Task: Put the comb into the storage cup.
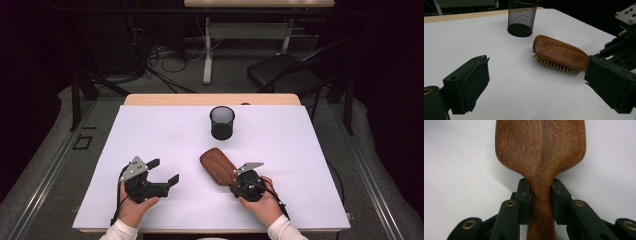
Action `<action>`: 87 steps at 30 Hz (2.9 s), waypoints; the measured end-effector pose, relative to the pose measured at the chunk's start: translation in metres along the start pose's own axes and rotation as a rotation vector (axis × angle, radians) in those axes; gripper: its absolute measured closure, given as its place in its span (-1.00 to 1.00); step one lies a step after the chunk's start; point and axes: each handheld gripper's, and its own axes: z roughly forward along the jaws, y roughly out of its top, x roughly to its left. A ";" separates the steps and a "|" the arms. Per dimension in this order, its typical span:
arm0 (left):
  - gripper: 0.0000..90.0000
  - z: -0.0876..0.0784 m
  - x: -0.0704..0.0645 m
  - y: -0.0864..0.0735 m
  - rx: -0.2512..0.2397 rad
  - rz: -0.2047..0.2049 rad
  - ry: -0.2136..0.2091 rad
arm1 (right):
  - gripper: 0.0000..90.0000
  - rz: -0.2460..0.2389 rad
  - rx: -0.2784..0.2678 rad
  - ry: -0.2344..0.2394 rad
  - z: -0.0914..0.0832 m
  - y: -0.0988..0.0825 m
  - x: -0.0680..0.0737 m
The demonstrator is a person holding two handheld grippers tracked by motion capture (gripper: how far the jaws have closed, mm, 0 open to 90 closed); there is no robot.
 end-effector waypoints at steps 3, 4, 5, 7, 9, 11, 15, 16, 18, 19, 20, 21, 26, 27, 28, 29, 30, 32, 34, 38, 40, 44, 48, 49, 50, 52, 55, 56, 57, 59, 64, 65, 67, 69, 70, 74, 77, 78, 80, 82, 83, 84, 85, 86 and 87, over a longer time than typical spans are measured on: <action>-0.87 0.000 0.000 0.000 -0.001 0.001 0.001 | 0.59 0.002 -0.006 -0.001 0.000 0.000 0.000; -0.88 0.000 0.000 0.000 -0.001 0.000 0.001 | 0.59 0.002 -0.006 0.000 0.000 0.000 0.000; -0.87 0.000 0.000 0.000 -0.002 -0.001 0.001 | 0.59 0.005 -0.006 0.002 0.000 0.000 0.000; -0.87 -0.001 0.000 0.000 -0.003 0.000 0.002 | 0.60 0.006 -0.011 0.007 0.000 -0.001 0.000; -0.88 -0.001 0.000 0.000 -0.003 -0.001 0.004 | 0.59 0.013 -0.011 0.014 -0.001 -0.001 -0.001; -0.87 -0.001 0.000 0.000 -0.004 0.000 0.005 | 0.60 0.020 -0.017 0.019 -0.001 -0.001 -0.002; -0.88 -0.001 0.000 0.000 -0.012 -0.006 0.002 | 0.60 0.023 -0.019 0.021 -0.001 -0.002 -0.002; -0.87 -0.001 0.000 0.000 -0.014 -0.008 0.001 | 0.60 0.023 -0.020 0.022 -0.001 -0.002 -0.002; -0.88 -0.001 0.000 0.000 -0.015 -0.009 -0.005 | 0.60 0.024 -0.027 0.023 -0.001 -0.002 -0.002; -0.88 -0.001 0.000 0.000 -0.017 -0.008 -0.005 | 0.60 0.026 -0.029 0.023 -0.001 -0.002 -0.002; -0.88 -0.001 0.000 0.001 -0.018 -0.008 -0.005 | 0.60 0.026 -0.037 0.024 -0.001 -0.002 -0.002; -0.88 -0.002 0.000 0.001 -0.020 -0.010 -0.007 | 0.60 0.024 -0.039 0.025 -0.001 -0.003 -0.003; -0.88 -0.002 0.000 0.001 -0.022 -0.014 -0.006 | 0.60 0.026 -0.036 0.034 -0.002 -0.003 -0.001; -0.88 -0.002 0.000 0.001 -0.022 -0.015 -0.004 | 0.60 0.026 -0.035 0.038 -0.002 -0.003 -0.001; -0.88 -0.002 0.000 0.001 -0.022 -0.018 -0.004 | 0.60 0.022 -0.038 0.042 -0.002 -0.003 0.000; -0.88 -0.002 0.000 0.001 -0.022 -0.019 -0.002 | 0.60 0.023 -0.039 0.042 -0.001 -0.003 0.000; -0.88 -0.002 0.000 0.001 -0.022 -0.019 -0.002 | 0.60 0.021 -0.042 0.042 -0.001 -0.003 0.001; -0.88 -0.003 0.001 0.001 -0.021 -0.019 -0.002 | 0.60 0.019 -0.046 0.044 -0.002 -0.003 0.002; -0.88 -0.003 0.001 0.001 -0.026 -0.021 -0.003 | 0.60 0.022 -0.059 0.047 -0.003 -0.002 0.002; -0.88 -0.003 0.001 0.001 -0.029 -0.025 -0.002 | 0.60 0.030 -0.087 0.050 -0.007 -0.002 0.002; -0.88 -0.003 0.001 0.001 -0.030 -0.026 0.000 | 0.60 0.032 -0.100 0.051 -0.010 -0.001 0.001; -0.88 -0.003 0.001 0.001 -0.034 -0.029 0.000 | 0.60 0.032 -0.129 0.051 -0.014 -0.001 0.000; -0.89 -0.004 0.001 0.002 -0.039 -0.036 -0.004 | 0.60 0.031 -0.162 0.045 -0.017 0.000 -0.001; -0.89 -0.004 0.001 0.002 -0.040 -0.037 0.000 | 0.60 0.030 -0.168 0.046 -0.018 0.000 -0.001; -0.90 -0.004 0.001 0.002 -0.040 -0.037 0.000 | 0.60 0.030 -0.168 0.046 -0.018 0.000 -0.001; -0.92 -0.005 0.001 0.003 -0.049 -0.043 0.001 | 0.60 0.031 -0.190 0.043 -0.022 0.000 -0.002; -0.98 -0.006 0.002 0.003 -0.051 -0.053 0.004 | 0.60 0.030 -0.217 0.044 -0.024 0.000 -0.002; -0.99 -0.006 0.002 0.003 -0.051 -0.053 0.004 | 0.60 0.030 -0.217 0.044 -0.024 0.000 -0.002; -0.99 -0.006 0.002 0.004 -0.054 -0.058 0.005 | 0.60 0.029 -0.227 0.042 -0.026 0.000 -0.002; -0.99 -0.006 0.002 0.004 -0.053 -0.067 0.005 | 0.60 0.030 -0.244 0.039 -0.028 0.000 -0.002; -0.99 -0.008 0.003 0.005 -0.060 -0.082 0.007 | 0.60 0.034 -0.273 0.029 -0.031 0.000 -0.003; -0.99 -0.008 0.003 0.005 -0.064 -0.087 0.007 | 0.60 0.034 -0.280 0.027 -0.032 0.000 -0.003; -0.99 -0.009 0.004 0.005 -0.064 -0.096 0.010 | 0.60 0.035 -0.286 0.024 -0.033 0.000 -0.002; -0.99 -0.009 0.005 0.006 -0.065 -0.112 0.001 | 0.60 0.034 -0.297 0.022 -0.035 0.000 -0.002; -0.99 -0.009 0.005 0.006 -0.068 -0.119 -0.006 | 0.60 0.035 -0.305 0.021 -0.035 0.000 -0.002; -0.98 -0.010 0.004 0.008 -0.066 -0.128 -0.025 | 0.60 0.023 -0.327 0.017 -0.039 0.001 -0.002; -0.98 -0.010 0.003 0.010 -0.064 -0.128 -0.030 | 0.60 0.013 -0.342 0.008 -0.042 0.001 -0.001; -0.98 -0.010 0.003 0.010 -0.064 -0.126 -0.032 | 0.60 0.010 -0.347 0.005 -0.042 0.002 -0.001; -0.98 -0.010 0.002 0.011 -0.066 -0.125 -0.031 | 0.60 0.008 -0.352 0.005 -0.044 0.002 0.000; -0.97 -0.011 0.002 0.013 -0.064 -0.123 -0.032 | 0.60 0.010 -0.359 0.004 -0.045 0.002 0.001; -0.97 -0.011 0.002 0.013 -0.063 -0.128 -0.037 | 0.60 0.007 -0.367 0.004 -0.046 0.003 0.001; -0.96 -0.011 0.002 0.014 -0.058 -0.136 -0.044 | 0.60 0.012 -0.373 0.006 -0.047 0.003 0.001; -0.95 -0.011 0.003 0.014 -0.053 -0.143 -0.046 | 0.60 0.010 -0.380 0.003 -0.048 0.003 0.001; -0.95 -0.011 0.003 0.014 -0.053 -0.143 -0.046 | 0.60 0.011 -0.389 0.001 -0.050 0.003 0.001; -0.95 -0.012 0.003 0.016 -0.048 -0.165 -0.059 | 0.60 0.014 -0.396 0.001 -0.051 0.004 0.001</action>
